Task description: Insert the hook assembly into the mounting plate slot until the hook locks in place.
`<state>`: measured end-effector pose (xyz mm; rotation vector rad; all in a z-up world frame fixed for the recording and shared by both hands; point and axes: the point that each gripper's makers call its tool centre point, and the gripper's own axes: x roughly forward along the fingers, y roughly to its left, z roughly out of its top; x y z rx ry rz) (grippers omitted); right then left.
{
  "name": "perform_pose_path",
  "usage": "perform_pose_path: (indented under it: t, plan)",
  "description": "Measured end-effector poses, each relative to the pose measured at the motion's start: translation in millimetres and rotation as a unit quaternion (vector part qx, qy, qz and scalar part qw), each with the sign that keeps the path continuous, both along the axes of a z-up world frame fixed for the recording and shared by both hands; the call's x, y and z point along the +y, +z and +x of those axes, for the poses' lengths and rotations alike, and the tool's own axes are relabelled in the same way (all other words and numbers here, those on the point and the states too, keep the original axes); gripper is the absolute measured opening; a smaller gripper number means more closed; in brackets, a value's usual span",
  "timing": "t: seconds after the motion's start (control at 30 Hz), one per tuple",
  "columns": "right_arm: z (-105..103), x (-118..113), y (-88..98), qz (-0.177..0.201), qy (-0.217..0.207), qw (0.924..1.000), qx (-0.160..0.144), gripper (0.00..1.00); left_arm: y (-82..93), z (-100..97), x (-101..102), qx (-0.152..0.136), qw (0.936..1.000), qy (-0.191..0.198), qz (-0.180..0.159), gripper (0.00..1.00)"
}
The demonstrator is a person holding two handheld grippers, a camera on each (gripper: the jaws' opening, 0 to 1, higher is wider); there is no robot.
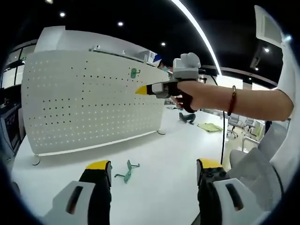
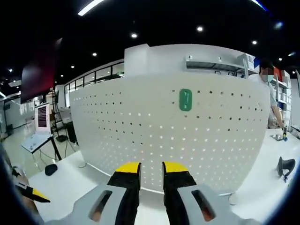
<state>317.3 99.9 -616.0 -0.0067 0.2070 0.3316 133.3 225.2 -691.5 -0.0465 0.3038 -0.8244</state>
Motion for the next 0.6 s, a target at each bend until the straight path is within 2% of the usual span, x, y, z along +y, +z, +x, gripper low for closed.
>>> perform_pose_path:
  t: [0.2, 0.4, 0.6]
  plan:
    - [-5, 2, -12.1, 0.003, 0.009, 0.9999, 0.009, 0.18, 3.0, 1.4, -1, -0.004, 1.0, 0.0, 0.005, 0.76]
    - [-19, 4, -19.6, -0.009, 0.014, 0.9998, 0.013, 0.23, 6.2, 2.6, 4, -0.003, 0.9999, 0.014, 0.005, 0.75]
    - [-40, 9, -24.0, -0.01, 0.021, 0.9996, 0.018, 0.26, 10.7, -4.0, 8, -0.005, 0.9999, 0.009, 0.003, 0.75]
